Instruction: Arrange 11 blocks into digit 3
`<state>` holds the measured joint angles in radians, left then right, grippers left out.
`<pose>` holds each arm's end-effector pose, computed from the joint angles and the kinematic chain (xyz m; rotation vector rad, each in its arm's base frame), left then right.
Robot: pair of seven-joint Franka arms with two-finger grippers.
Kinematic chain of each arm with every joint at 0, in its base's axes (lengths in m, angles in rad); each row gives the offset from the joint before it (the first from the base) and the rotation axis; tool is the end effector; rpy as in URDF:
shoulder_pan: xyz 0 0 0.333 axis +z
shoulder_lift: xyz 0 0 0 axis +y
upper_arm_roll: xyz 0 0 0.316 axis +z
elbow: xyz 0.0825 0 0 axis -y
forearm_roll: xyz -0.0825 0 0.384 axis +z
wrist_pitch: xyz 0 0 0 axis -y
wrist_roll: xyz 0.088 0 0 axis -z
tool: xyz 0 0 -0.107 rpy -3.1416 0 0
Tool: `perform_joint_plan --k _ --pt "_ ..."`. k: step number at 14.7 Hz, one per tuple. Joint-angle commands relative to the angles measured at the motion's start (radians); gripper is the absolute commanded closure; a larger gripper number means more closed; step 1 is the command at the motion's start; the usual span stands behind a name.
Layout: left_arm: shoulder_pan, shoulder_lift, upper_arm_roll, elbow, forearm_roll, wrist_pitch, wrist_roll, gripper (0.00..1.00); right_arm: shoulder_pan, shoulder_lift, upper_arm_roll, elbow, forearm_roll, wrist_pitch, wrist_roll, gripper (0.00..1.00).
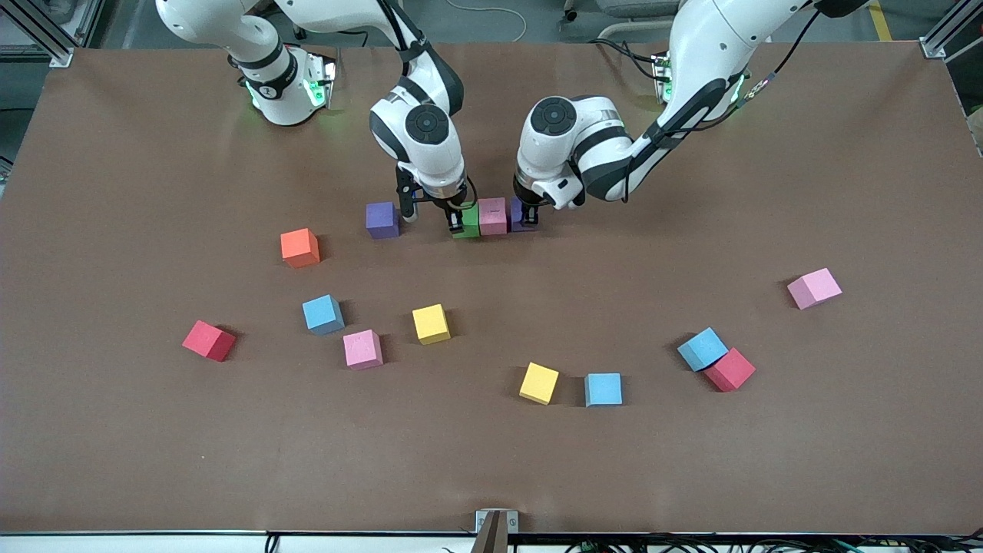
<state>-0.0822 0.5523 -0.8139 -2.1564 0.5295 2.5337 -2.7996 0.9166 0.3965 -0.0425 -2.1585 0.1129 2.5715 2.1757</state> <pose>0.3480 -0.4472 0.2190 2.2120 2.1683 -0.1538 0.3667 0.4353 0.2131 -2.3946 2.0021 0.0695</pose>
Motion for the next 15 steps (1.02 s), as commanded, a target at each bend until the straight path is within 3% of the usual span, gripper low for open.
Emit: perform_joint_plan --k 1,4,5,6,7,15 --pt "-0.019 0.018 -0.001 0.016 0.064 0.005 -0.255 0.69 0.019 0.041 -0.002 0.020 0.021 0.024 0.019 0.95" --pt "-0.019 0.035 -0.001 0.029 0.087 0.005 -0.255 0.69 0.019 0.041 -0.002 0.020 0.021 0.022 0.019 0.68" --pt "-0.021 0.038 -0.001 0.030 0.089 0.005 -0.255 0.69 0.018 0.041 -0.002 0.020 0.021 0.022 0.019 0.53" --pt "-0.019 0.038 -0.001 0.030 0.089 0.005 -0.255 0.69 0.018 0.041 -0.002 0.020 0.021 0.021 0.019 0.21" --pt "-0.021 0.038 -0.001 0.030 0.089 0.005 -0.255 0.69 0.018 0.041 -0.002 0.020 0.021 0.021 0.019 0.00" --pt "-0.031 0.052 -0.001 0.036 0.098 0.003 -0.255 0.69 0.012 0.035 -0.004 0.019 0.021 0.003 0.016 0.00"
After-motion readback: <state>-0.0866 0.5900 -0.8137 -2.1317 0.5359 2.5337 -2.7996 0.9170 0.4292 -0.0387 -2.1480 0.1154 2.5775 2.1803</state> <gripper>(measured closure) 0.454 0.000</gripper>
